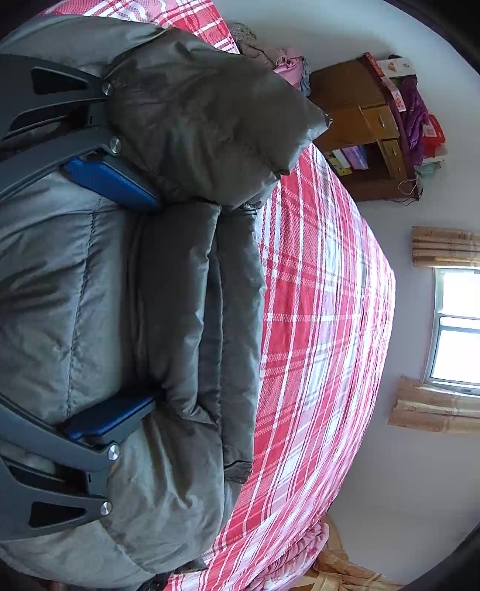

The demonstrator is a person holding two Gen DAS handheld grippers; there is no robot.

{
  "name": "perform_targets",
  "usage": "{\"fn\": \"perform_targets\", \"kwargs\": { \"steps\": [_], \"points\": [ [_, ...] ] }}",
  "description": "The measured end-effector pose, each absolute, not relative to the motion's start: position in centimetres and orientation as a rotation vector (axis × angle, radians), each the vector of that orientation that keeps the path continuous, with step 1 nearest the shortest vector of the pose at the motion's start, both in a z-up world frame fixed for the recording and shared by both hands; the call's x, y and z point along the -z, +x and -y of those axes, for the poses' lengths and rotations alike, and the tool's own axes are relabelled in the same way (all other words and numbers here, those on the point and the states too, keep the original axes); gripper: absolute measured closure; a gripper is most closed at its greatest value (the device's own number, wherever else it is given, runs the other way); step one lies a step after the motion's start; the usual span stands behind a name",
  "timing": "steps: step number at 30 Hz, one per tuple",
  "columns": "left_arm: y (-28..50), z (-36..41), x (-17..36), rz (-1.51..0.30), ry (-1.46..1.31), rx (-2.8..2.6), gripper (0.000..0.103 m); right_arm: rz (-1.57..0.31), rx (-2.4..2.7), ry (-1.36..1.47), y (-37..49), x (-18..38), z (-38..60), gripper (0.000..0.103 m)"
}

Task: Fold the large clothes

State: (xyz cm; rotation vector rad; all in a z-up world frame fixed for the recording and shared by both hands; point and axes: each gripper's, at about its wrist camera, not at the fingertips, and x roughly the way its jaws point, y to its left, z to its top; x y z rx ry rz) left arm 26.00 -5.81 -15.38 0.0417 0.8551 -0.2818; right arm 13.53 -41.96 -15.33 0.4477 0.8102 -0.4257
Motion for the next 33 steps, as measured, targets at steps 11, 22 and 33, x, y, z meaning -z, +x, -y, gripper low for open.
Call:
{"fn": "perform_targets", "kwargs": {
  "steps": [11, 22, 33],
  "points": [
    [27.1, -3.0, 10.4, -0.785, 0.056, 0.078, 0.009, -0.804, 0.428, 0.438, 13.4, 15.4, 41.9, 0.047],
    [29.8, -4.1, 16.6, -0.899, -0.029, 0.089, 0.004, -0.819, 0.446, 0.414, 13.7, 15.2, 41.6, 0.047],
    [29.8, -4.1, 16.7, -0.894, -0.023, 0.077, 0.004, -0.749, 0.318, 0.248, 14.0, 7.3, 32.8, 0.052]
  ]
}}
